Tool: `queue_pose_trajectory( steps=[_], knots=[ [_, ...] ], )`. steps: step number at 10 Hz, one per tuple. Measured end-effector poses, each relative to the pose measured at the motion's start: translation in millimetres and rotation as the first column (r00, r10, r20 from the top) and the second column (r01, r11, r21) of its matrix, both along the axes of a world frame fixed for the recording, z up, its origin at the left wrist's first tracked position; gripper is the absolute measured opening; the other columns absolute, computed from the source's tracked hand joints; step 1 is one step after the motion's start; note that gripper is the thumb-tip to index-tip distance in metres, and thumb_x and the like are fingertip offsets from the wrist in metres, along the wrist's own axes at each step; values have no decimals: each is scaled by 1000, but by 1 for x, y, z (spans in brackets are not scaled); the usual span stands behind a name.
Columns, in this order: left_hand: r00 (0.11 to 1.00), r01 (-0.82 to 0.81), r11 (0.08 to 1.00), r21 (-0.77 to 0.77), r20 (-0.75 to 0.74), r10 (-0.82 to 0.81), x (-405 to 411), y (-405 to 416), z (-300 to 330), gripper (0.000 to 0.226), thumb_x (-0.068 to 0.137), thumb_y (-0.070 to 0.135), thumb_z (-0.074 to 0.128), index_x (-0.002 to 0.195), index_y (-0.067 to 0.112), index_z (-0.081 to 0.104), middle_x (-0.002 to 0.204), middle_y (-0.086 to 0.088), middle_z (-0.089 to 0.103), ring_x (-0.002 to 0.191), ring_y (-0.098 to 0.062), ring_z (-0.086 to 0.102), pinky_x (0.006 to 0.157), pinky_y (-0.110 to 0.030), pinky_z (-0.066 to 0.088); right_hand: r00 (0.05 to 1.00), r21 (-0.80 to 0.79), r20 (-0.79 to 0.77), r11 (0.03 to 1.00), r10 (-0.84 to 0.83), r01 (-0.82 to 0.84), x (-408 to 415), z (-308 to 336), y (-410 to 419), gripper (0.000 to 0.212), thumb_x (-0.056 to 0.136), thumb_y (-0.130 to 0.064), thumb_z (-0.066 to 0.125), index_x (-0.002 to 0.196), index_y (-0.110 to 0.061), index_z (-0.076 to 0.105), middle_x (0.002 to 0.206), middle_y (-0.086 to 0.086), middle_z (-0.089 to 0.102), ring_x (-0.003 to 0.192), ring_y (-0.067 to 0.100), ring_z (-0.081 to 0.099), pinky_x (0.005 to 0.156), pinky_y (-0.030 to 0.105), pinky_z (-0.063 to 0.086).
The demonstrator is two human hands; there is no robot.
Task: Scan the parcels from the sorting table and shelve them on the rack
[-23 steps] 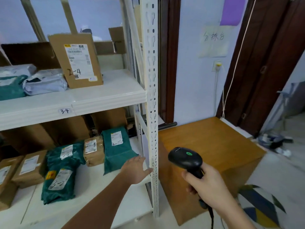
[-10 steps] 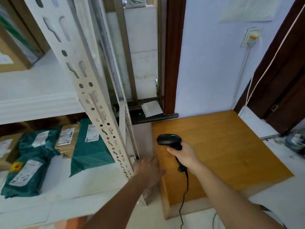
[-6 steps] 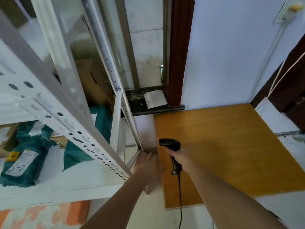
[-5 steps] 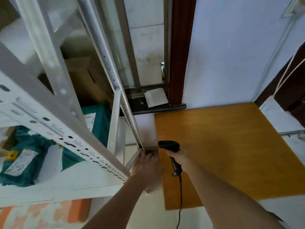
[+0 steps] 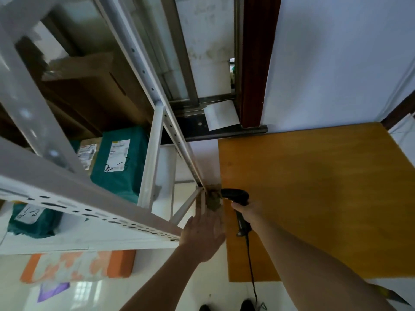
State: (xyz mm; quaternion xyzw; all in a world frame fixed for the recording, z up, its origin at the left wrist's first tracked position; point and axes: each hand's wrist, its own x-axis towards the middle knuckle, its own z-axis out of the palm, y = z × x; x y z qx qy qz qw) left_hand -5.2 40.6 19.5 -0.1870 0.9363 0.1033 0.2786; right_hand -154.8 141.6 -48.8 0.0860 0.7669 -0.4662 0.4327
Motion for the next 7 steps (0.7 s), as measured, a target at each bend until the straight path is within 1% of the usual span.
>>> queue_pose_trajectory(
  steps=[1,2,3,4,5,6,7],
  knots=[
    [998,-66,998,24,-19,66,3,0,-12,73,106,67,35,165,26,24,173,2,26,160,-22,23,130,-41,15,995,68,-93,997,34,-28,1,-8,3,40,83,-38,79,99,-2,72,100,20,71,87,36,67,86,51,54],
    [996,-76,996,54,-50,79,4,3,-16,71,105,66,37,164,28,26,174,5,25,161,-20,21,131,-42,13,987,104,-138,992,80,-66,1,-21,6,36,82,-44,78,91,-9,73,94,18,72,80,31,68,72,43,54],
    [994,-73,996,46,-72,76,5,5,-17,70,105,69,35,162,30,29,172,6,29,159,-19,26,130,-41,17,983,130,-158,989,89,-69,5,-22,11,30,85,-45,75,88,-15,70,84,8,70,69,19,62,61,32,49],
    [996,-68,997,39,-61,70,5,5,-14,71,105,69,33,163,29,27,173,6,27,160,-20,23,131,-40,15,976,143,-198,988,89,-61,7,-31,14,26,87,-41,73,80,-18,65,76,2,64,67,16,60,55,28,44],
    [996,-73,997,27,-41,74,7,5,-11,75,105,70,30,166,28,21,175,4,22,162,-21,18,131,-41,12,970,155,-233,987,75,-39,7,-32,17,23,89,-37,73,80,-17,65,72,0,62,71,21,63,54,29,44],
    [994,-94,995,26,-52,95,14,7,-9,75,105,69,31,166,28,19,175,3,23,162,-21,19,131,-40,14,966,175,-240,983,94,-52,6,-32,20,26,90,-35,72,99,-11,68,84,4,66,76,24,60,58,31,46],
    [993,-99,994,38,-58,101,21,11,-3,74,106,68,32,166,28,20,175,2,22,162,-21,18,131,-41,13,968,163,-247,987,53,-13,9,-23,26,38,92,-32,70,116,-3,64,111,16,68,96,33,64,77,38,52]
  ],
)
